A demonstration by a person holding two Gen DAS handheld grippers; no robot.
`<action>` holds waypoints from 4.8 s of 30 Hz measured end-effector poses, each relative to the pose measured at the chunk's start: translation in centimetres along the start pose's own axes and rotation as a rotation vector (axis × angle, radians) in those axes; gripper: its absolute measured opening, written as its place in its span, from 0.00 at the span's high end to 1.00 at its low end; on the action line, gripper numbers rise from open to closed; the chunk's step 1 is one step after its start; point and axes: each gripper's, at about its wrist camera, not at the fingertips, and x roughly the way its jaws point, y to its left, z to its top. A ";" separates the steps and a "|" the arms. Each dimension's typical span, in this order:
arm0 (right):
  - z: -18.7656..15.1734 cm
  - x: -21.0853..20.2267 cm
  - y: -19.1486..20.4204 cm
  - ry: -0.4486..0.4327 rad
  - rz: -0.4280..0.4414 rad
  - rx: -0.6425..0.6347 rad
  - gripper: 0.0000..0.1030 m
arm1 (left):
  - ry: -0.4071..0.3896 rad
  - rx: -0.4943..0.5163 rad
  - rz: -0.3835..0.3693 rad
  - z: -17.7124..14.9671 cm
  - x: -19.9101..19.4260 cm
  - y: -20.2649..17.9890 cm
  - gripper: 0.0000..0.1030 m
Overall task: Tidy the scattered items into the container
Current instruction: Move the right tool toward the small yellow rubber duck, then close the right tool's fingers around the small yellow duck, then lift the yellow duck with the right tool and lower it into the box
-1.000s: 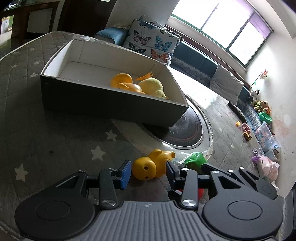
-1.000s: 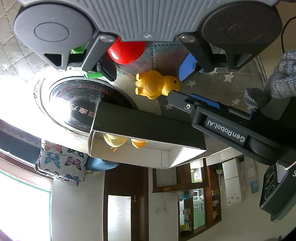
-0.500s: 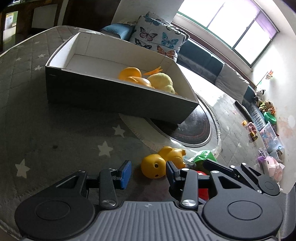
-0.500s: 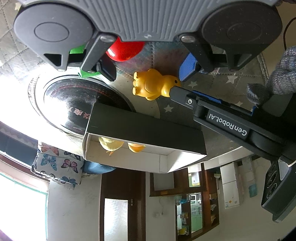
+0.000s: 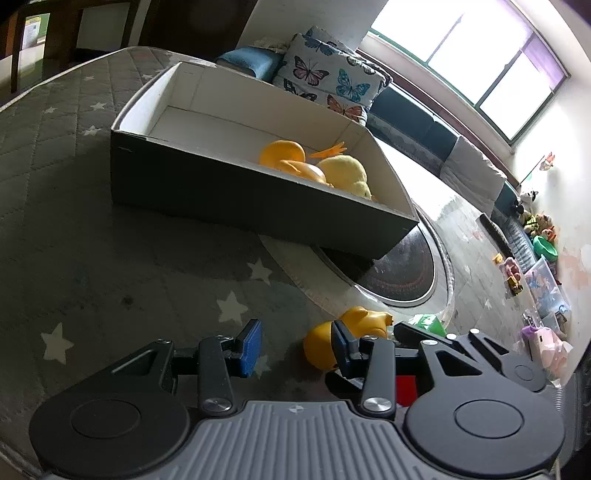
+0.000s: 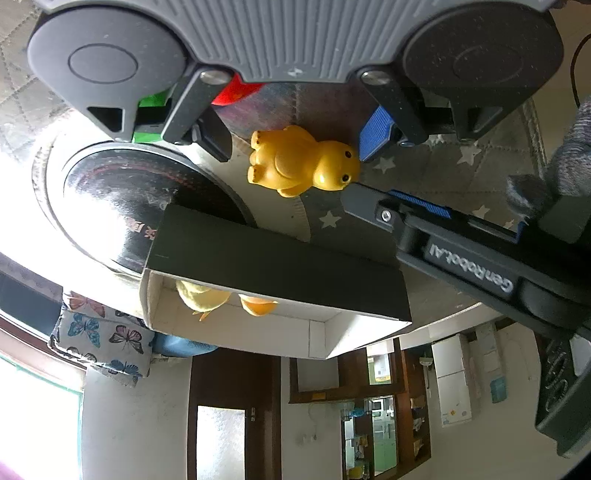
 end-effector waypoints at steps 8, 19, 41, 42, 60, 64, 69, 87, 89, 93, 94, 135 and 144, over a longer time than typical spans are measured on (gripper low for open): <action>-0.3 0.1 1.1 0.013 0.032 -0.021 0.25 | -0.019 -0.006 -0.014 0.1 -1.1 0.3 0.58; -1.1 -1.2 3.7 0.016 0.103 -0.073 0.25 | -0.030 -0.031 -0.034 0.0 -1.9 0.7 0.58; 0.1 -1.6 2.5 -0.020 0.048 -0.052 0.26 | 0.014 -0.166 -0.060 0.4 0.5 1.1 0.62; 0.0 -1.4 2.5 -0.016 0.052 -0.051 0.26 | 0.014 -0.167 -0.060 0.4 0.6 1.2 0.63; -0.2 -0.6 3.0 0.007 0.072 -0.033 0.33 | 0.025 -0.165 -0.063 0.9 1.0 1.6 0.68; -0.2 -0.1 2.8 0.018 0.066 -0.025 0.40 | 0.037 -0.173 -0.060 1.1 1.5 1.6 0.68; 0.0 0.2 2.8 0.021 0.068 -0.009 0.46 | 0.046 -0.165 -0.058 1.3 1.9 1.4 0.68; 0.0 -0.2 2.9 0.026 0.059 -0.010 0.66 | 0.031 -0.151 -0.064 1.1 1.5 1.3 0.69; 0.3 -0.5 2.9 0.015 0.058 -0.015 0.66 | 0.018 -0.147 -0.070 1.3 1.0 1.2 0.69; 1.4 -1.3 2.9 -0.019 0.057 -0.029 0.67 | -0.026 -0.136 -0.081 2.2 -0.3 0.8 0.68; 1.8 -1.5 2.8 -0.029 0.056 -0.034 0.67 | -0.038 -0.131 -0.081 2.5 -0.6 0.7 0.68; 15.5 12.1 -1.4 0.121 0.141 -0.073 0.66 | -0.001 -0.249 -0.006 16.1 7.7 7.8 0.71; 15.4 10.5 -1.2 0.082 0.125 -0.071 0.65 | -0.019 -0.214 -0.001 15.7 6.7 7.1 0.71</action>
